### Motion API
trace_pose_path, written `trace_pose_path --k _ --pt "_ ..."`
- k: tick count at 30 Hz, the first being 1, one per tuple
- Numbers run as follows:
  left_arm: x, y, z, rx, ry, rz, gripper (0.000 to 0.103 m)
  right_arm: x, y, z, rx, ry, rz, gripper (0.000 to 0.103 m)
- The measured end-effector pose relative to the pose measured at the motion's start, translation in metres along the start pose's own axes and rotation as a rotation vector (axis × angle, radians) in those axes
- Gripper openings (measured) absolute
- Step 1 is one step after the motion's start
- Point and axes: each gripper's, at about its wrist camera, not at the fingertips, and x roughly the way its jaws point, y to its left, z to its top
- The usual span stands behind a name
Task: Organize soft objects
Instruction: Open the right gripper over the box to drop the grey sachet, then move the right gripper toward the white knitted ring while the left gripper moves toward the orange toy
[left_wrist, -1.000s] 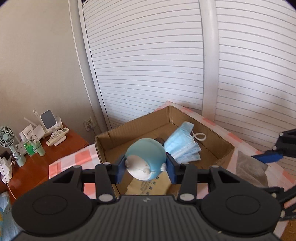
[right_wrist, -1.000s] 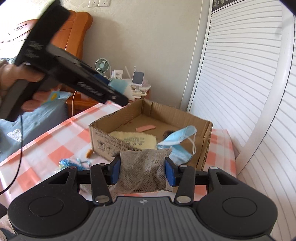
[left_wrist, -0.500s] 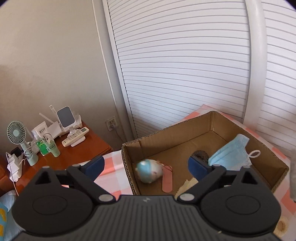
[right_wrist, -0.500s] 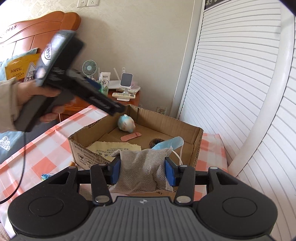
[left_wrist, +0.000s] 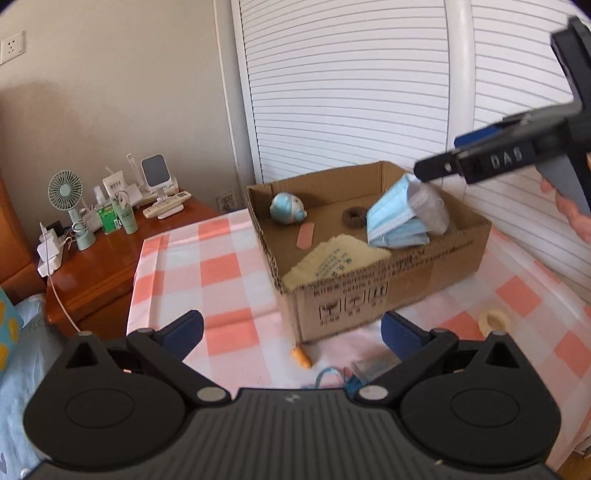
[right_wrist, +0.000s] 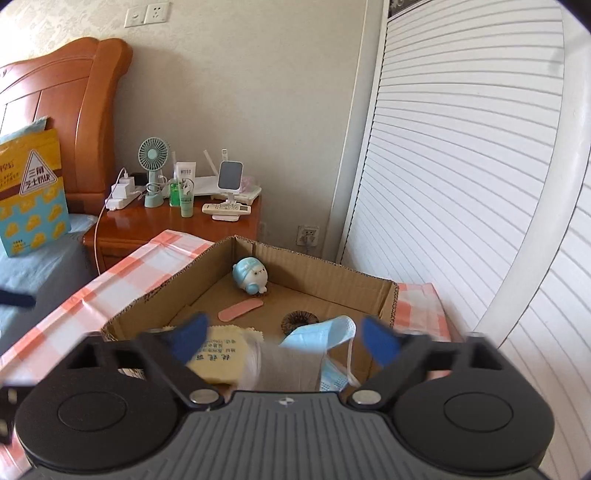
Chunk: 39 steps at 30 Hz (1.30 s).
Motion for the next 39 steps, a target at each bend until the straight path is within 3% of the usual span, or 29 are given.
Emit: trace_pose_path --k 4,11,23,30,39 --pt "-0.005 -0.003 -0.021 -0.015 0.053 -0.013 0.102 0.0 0.008 -0.008 0.002 0.025 -0.003 0.103" --pt "-0.016 -0.009 -0.035 -0.028 0.064 -0.049 0.102 -0.014 0.019 -0.041 0.047 0.077 -0.038 0.103" --pt "-0.023 -0.014 -0.043 -0.024 0.07 -0.069 0.102 -0.028 0.03 -0.125 0.146 0.203 -0.175 0.103" --pt "-0.014 -0.008 -0.043 -0.046 0.089 -0.071 0.102 -0.017 0.027 -0.156 0.222 0.308 -0.144 0.103" --pt "0.026 0.005 -0.025 -0.051 0.11 -0.024 0.102 -0.017 0.035 -0.16 0.184 0.262 -0.158 0.103"
